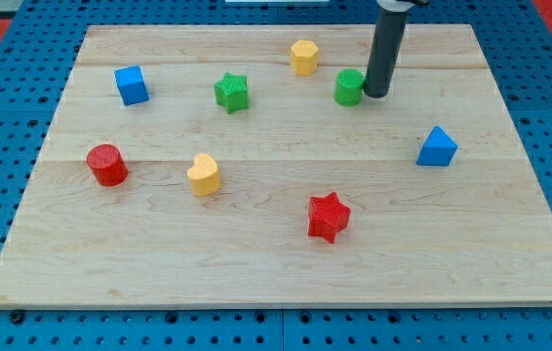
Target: Move the green circle into the green star
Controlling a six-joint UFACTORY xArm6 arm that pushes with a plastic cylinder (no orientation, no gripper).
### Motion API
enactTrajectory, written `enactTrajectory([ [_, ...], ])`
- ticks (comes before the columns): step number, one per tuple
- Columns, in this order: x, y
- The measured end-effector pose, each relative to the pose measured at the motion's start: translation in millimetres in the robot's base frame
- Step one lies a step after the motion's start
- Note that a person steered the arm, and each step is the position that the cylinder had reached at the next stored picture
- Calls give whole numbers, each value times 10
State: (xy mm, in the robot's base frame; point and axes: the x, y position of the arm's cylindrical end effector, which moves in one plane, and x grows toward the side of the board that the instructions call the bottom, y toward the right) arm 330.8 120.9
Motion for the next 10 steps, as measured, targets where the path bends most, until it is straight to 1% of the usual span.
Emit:
enactTrajectory([
  [3, 0, -497],
  [5, -7, -210],
  [7, -73, -228],
  [9, -100, -517],
  [10, -207, -661],
])
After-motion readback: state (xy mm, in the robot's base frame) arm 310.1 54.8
